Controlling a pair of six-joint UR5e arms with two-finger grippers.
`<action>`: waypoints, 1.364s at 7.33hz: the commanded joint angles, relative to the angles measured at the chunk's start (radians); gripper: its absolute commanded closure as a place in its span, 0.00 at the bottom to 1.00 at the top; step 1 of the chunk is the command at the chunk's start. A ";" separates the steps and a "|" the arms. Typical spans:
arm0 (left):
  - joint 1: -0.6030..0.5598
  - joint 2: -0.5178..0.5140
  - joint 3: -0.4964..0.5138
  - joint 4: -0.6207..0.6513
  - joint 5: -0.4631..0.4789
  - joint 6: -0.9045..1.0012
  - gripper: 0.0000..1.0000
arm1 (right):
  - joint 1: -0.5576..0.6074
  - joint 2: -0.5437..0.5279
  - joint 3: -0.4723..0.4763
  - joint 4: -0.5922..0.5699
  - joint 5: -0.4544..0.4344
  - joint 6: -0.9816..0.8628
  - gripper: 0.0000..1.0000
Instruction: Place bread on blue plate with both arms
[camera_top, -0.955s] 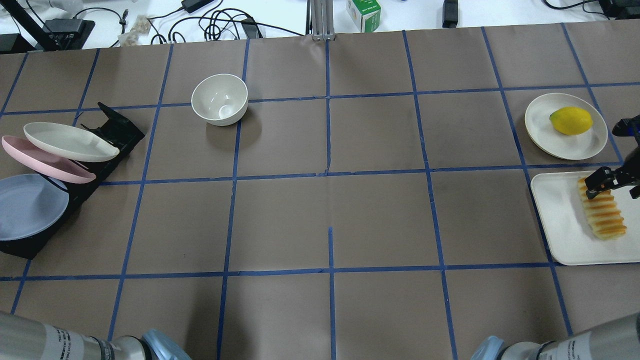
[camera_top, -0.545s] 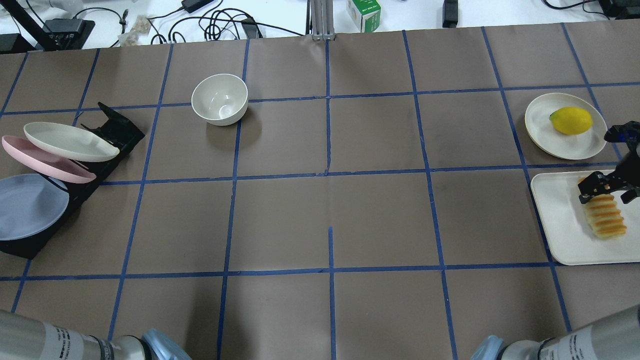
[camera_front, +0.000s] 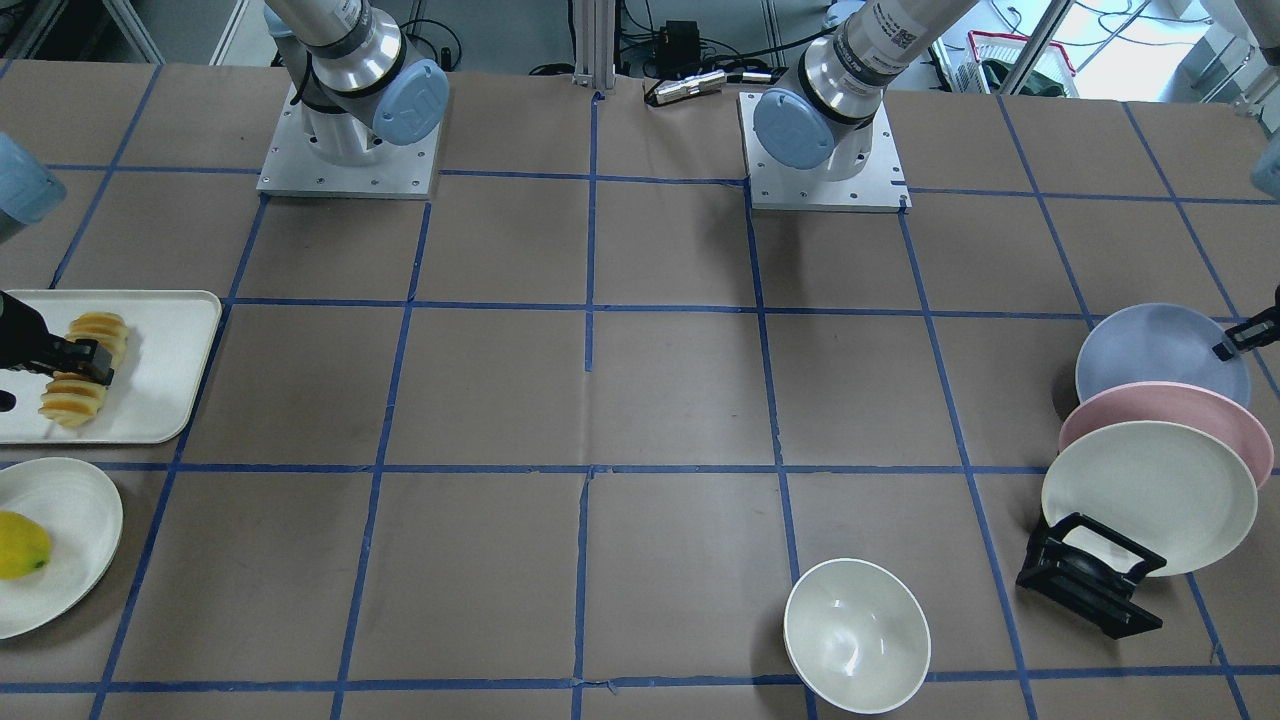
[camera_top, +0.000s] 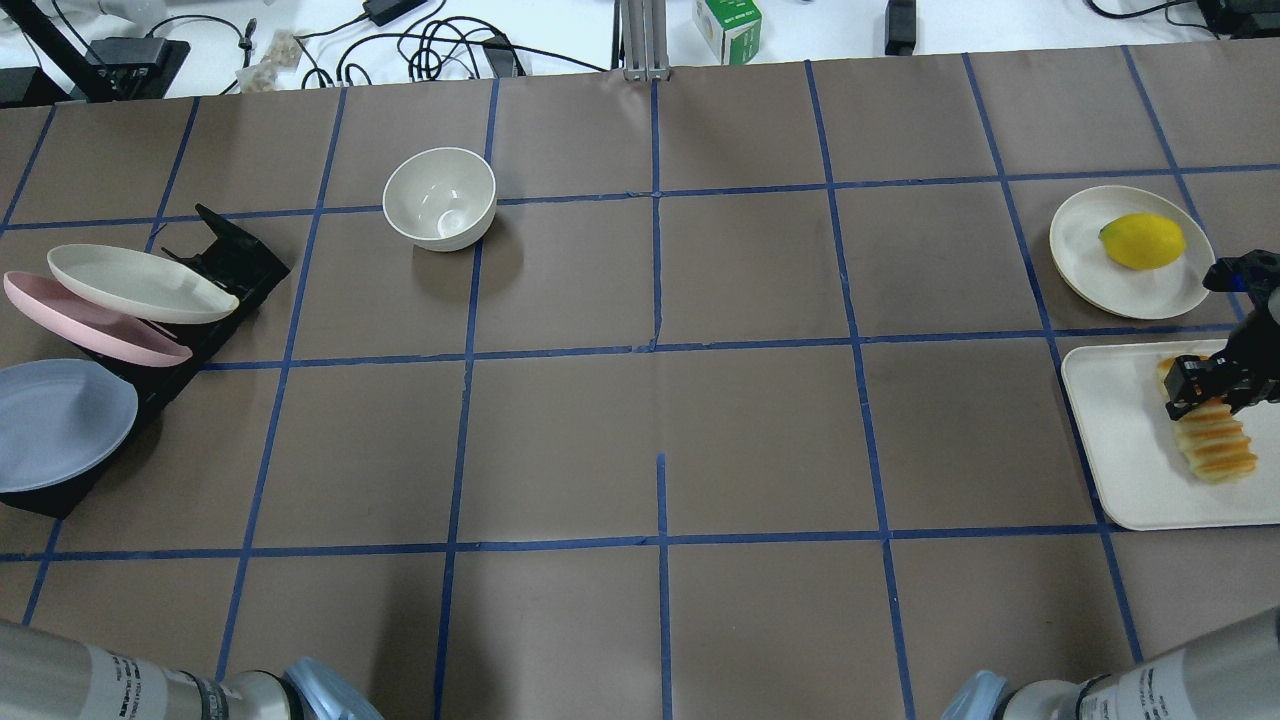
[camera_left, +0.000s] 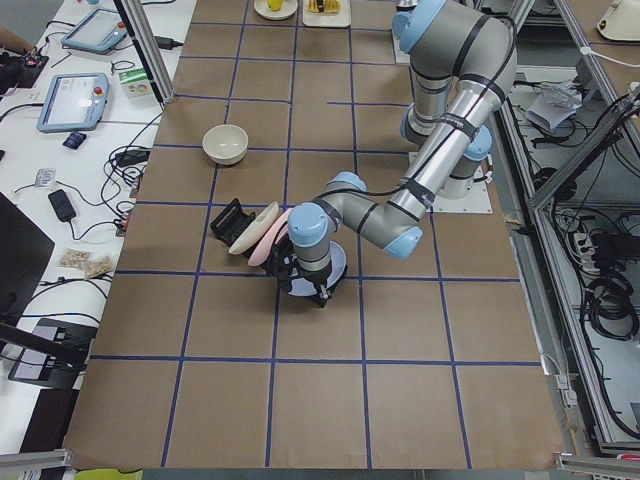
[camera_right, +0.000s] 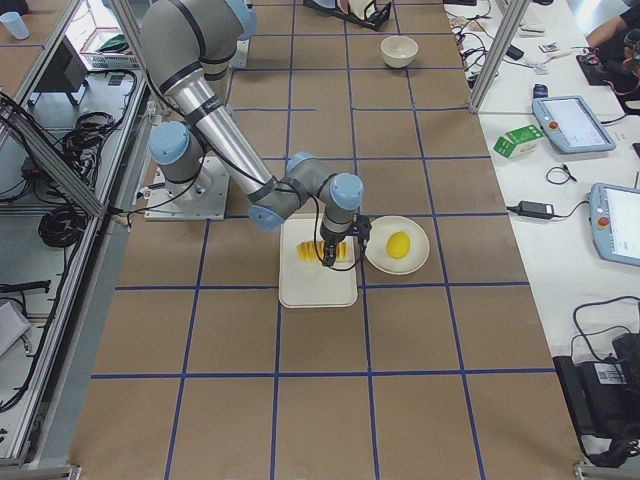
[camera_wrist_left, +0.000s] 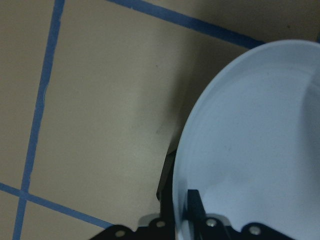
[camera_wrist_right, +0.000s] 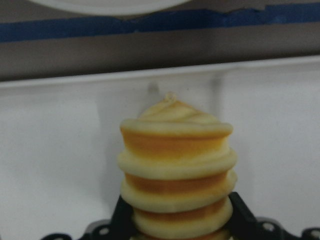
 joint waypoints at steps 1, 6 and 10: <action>0.000 0.019 0.019 -0.014 0.041 0.013 1.00 | 0.001 -0.035 -0.013 0.074 -0.002 0.007 1.00; -0.001 0.149 0.023 -0.174 0.097 0.016 1.00 | 0.109 -0.190 -0.086 0.267 0.012 0.111 1.00; -0.134 0.313 0.014 -0.390 0.028 0.001 1.00 | 0.418 -0.224 -0.244 0.469 0.058 0.506 1.00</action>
